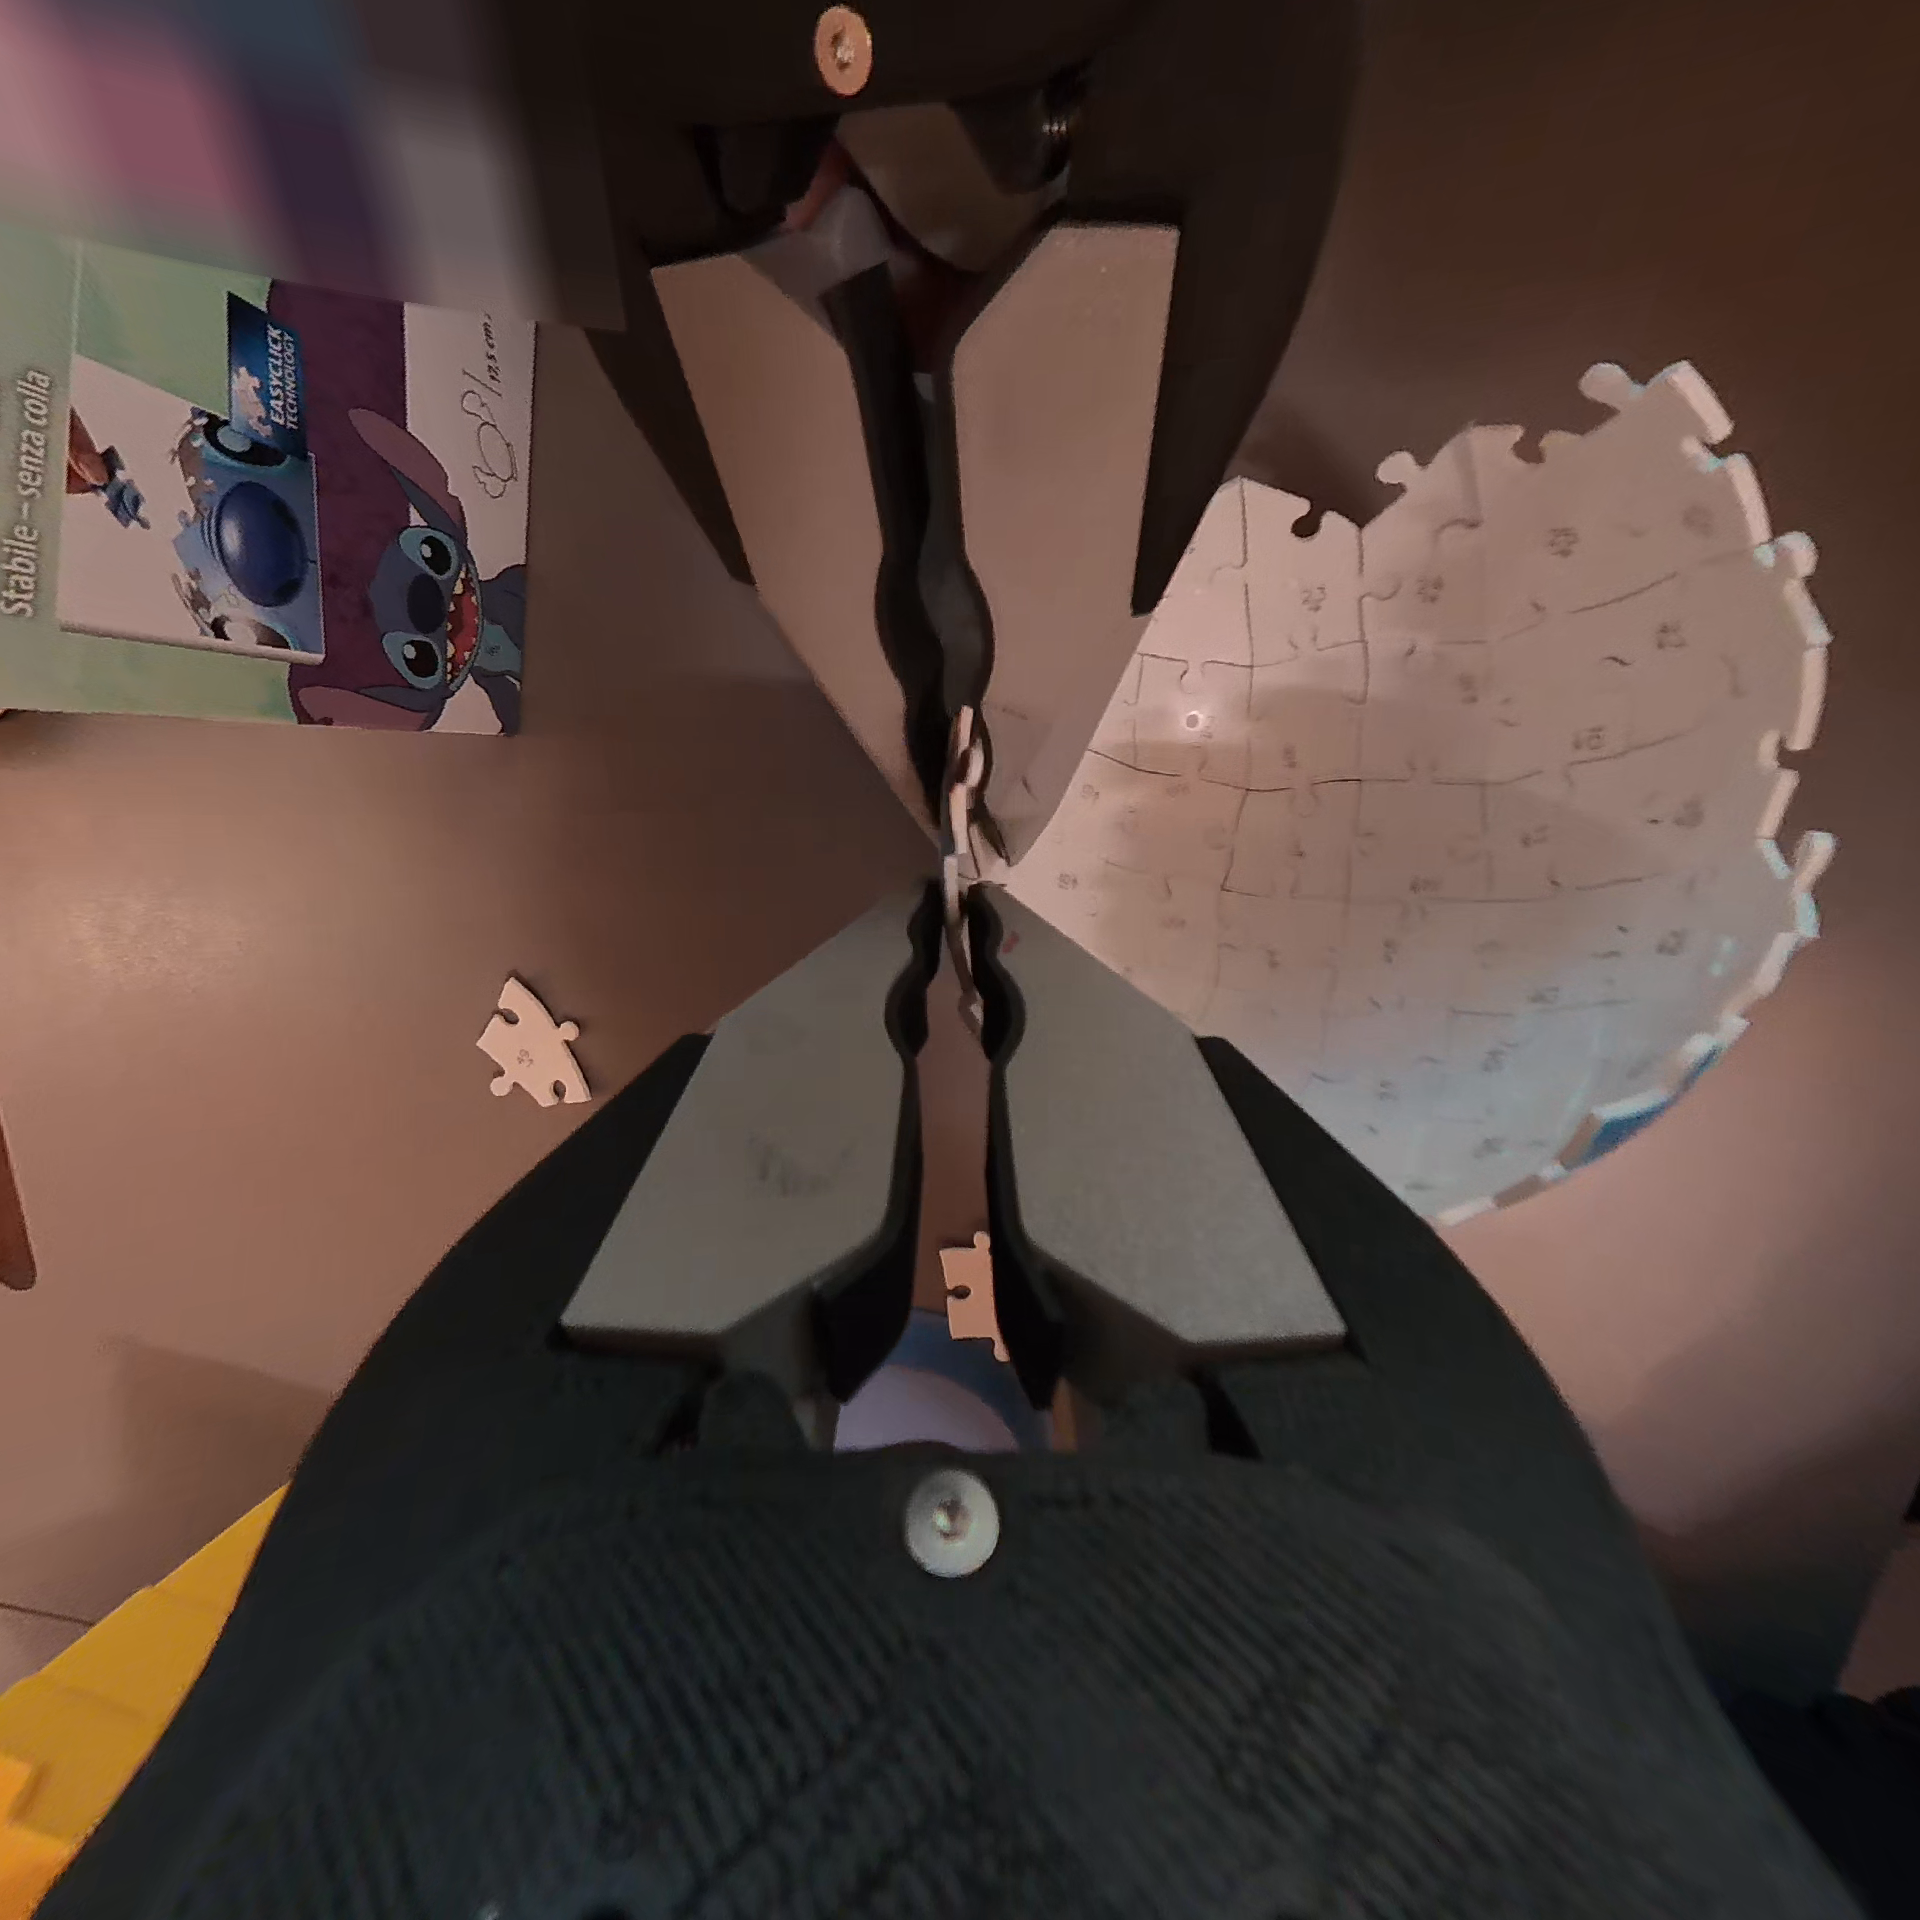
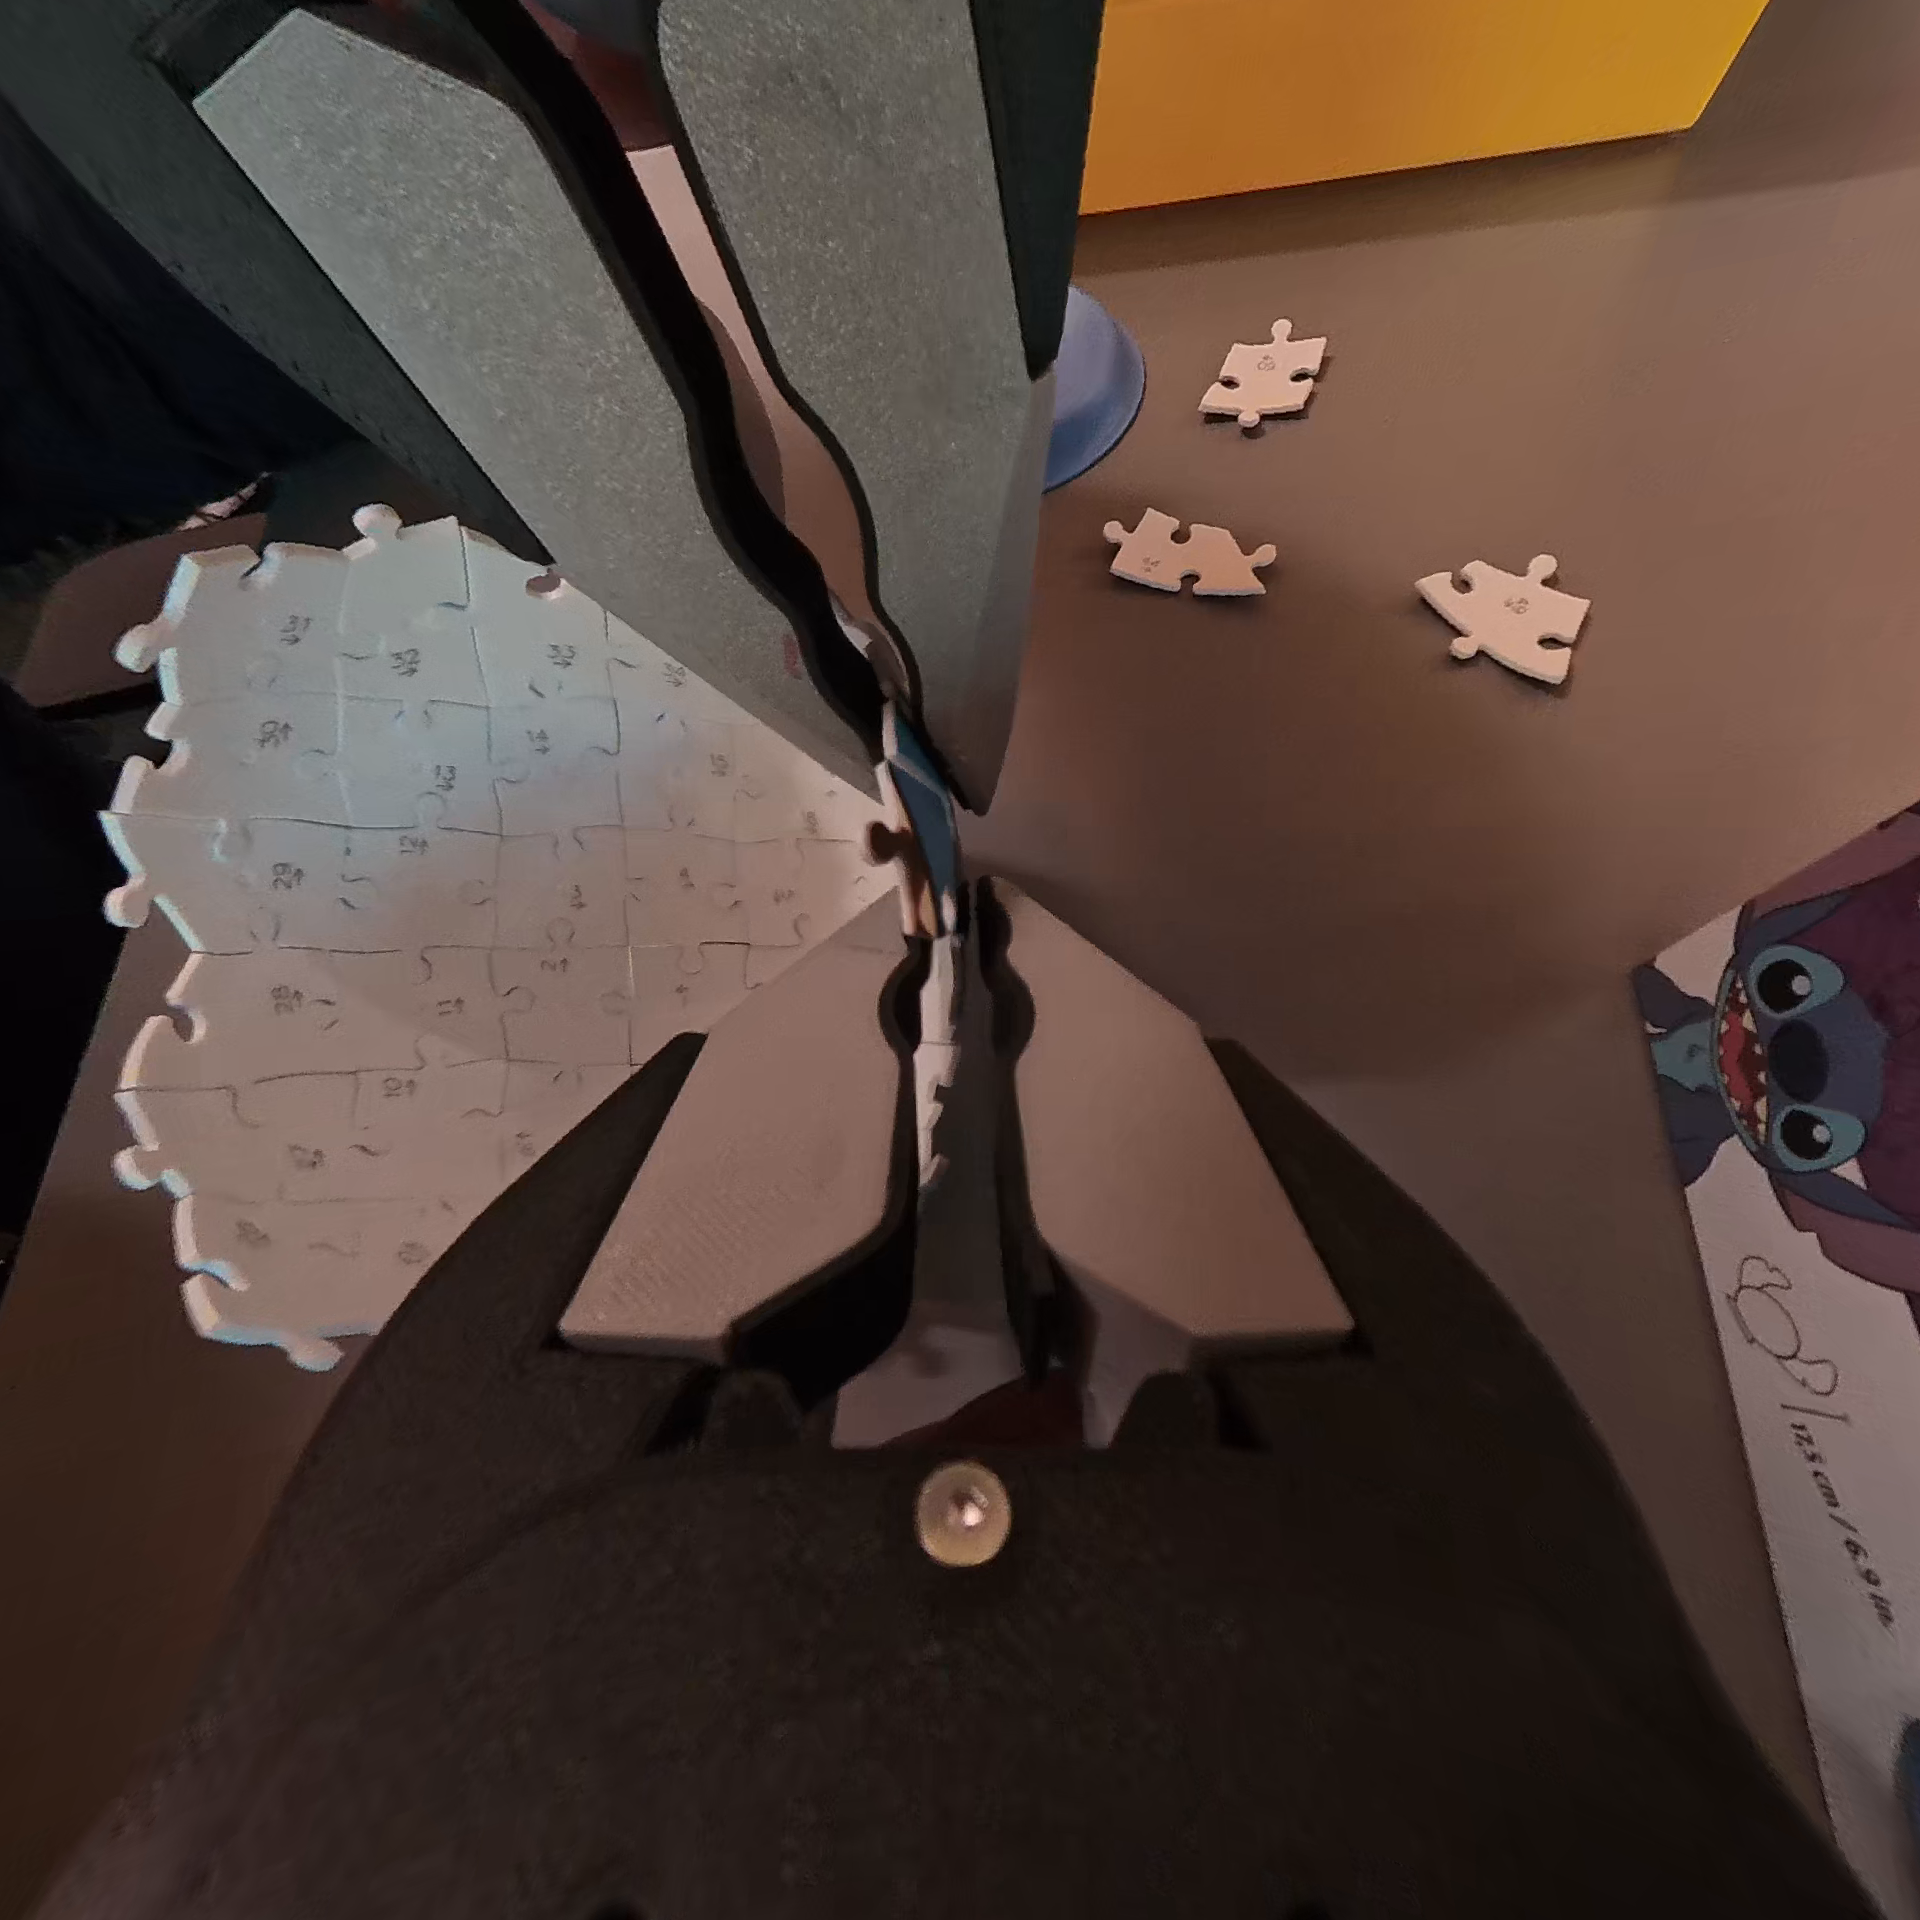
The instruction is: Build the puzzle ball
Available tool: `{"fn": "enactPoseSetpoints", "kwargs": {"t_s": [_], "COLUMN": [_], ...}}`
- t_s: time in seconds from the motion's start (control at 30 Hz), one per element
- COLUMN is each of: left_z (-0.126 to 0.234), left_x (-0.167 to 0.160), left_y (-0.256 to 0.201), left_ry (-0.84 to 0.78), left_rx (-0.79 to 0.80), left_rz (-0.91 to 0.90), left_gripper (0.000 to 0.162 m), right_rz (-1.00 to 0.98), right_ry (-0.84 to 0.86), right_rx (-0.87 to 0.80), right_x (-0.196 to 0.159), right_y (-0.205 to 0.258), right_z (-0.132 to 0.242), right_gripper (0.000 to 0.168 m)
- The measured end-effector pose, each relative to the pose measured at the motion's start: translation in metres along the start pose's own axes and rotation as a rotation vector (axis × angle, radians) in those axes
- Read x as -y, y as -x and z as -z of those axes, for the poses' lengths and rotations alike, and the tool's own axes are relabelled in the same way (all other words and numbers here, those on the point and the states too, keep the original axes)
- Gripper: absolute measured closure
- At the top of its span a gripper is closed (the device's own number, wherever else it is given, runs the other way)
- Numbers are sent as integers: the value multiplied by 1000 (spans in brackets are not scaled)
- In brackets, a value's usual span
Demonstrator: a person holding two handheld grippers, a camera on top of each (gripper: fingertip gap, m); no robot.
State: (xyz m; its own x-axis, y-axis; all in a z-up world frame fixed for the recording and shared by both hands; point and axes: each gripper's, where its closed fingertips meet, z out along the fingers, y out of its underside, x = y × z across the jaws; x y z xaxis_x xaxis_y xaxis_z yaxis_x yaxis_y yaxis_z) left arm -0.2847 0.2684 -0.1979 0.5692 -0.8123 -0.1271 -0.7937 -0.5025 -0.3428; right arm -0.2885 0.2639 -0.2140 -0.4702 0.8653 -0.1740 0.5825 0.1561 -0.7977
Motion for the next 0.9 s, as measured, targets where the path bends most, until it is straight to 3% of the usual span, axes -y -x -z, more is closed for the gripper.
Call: {"fn": "enactPoseSetpoints", "kwargs": {"t_s": [0.07,0.13,0.27,0.43,0.63,0.9], "left_z": [0,2,2,4,4,2], "left_x": [2,4,2,4,-1,0], "left_y": [-1,-4,-2,-5,-5,-8], "left_ry": [-19,-33,-27,-47,-3,13], "left_rx": [-21,-36,-22,-46,-37,-56], "left_rz": [8,5,-2,8,33,97], "left_gripper": [160,160,160,159,159,160], "right_rz": [1,5,25,11,-79,-61], "right_ry": [-1,-1,-24,-62,0,39], "right_rx": [25,72,115,142,148,139], "right_x": [1,0,1,4,2,0], "right_y": [0,4,8,10,12,14], "right_z": [-3,-6,-9,-7,-10,-9], "right_gripper": [154,153,165,167,168,168]}}
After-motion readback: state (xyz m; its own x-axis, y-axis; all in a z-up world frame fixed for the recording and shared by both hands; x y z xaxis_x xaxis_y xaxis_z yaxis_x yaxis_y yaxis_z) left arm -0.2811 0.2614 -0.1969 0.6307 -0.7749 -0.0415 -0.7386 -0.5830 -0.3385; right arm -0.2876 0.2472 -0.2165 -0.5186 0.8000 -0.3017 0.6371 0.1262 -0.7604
